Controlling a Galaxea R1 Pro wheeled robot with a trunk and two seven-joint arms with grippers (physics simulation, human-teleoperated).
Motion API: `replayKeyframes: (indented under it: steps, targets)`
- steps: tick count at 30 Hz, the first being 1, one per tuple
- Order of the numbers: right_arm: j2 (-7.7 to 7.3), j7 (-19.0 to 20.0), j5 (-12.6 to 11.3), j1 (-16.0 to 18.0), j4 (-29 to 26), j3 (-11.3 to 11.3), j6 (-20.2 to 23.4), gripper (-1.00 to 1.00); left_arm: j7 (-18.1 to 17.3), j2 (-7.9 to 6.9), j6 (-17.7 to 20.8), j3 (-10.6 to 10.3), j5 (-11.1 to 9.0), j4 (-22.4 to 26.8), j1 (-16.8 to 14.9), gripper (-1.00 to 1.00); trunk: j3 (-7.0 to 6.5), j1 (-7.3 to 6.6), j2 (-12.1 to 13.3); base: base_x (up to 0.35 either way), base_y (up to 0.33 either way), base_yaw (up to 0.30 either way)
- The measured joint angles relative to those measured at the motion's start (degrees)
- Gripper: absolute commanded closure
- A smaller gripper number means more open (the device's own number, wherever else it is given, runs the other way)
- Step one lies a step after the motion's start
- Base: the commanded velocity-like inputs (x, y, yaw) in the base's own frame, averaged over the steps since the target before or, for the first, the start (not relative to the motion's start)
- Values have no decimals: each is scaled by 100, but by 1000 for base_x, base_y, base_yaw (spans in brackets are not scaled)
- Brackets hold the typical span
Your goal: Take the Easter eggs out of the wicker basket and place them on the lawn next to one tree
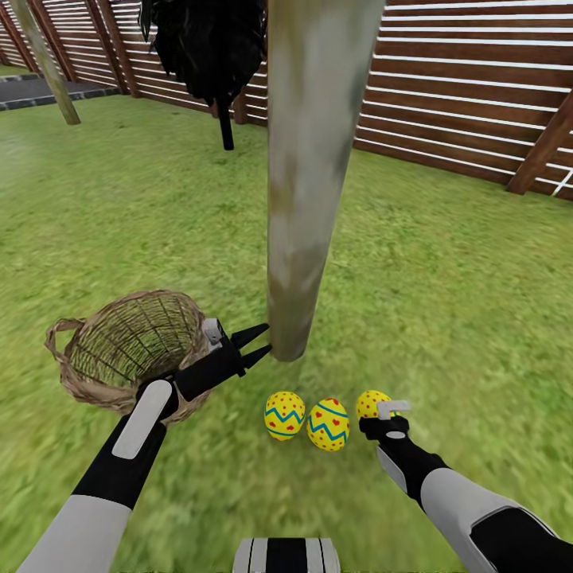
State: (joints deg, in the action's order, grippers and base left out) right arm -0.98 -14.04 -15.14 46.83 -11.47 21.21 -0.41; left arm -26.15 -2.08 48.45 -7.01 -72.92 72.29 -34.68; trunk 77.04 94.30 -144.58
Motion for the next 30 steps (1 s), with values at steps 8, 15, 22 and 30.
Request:
replayKeyframes:
  steps: [8,15,22,30]
  targets:
    - [4,21,21,0,-11,0,-5,100,0,0,0,-6,0,6,0,-100,177,21,-11,0,0,0]
    - [0,13,18,0,-44,0,-21,100,0,0,0,-6,0,6,0,-100,288,34,-18,0,0,0]
    - [4,13,18,0,-44,0,-15,100,0,2,0,-6,0,6,0,-100,399,46,-24,0,0,0]
    - [-1,16,67,4,-75,23,-17,100,-1,1,1,-7,-3,1,-1,-100,510,57,-32,0,0,0]
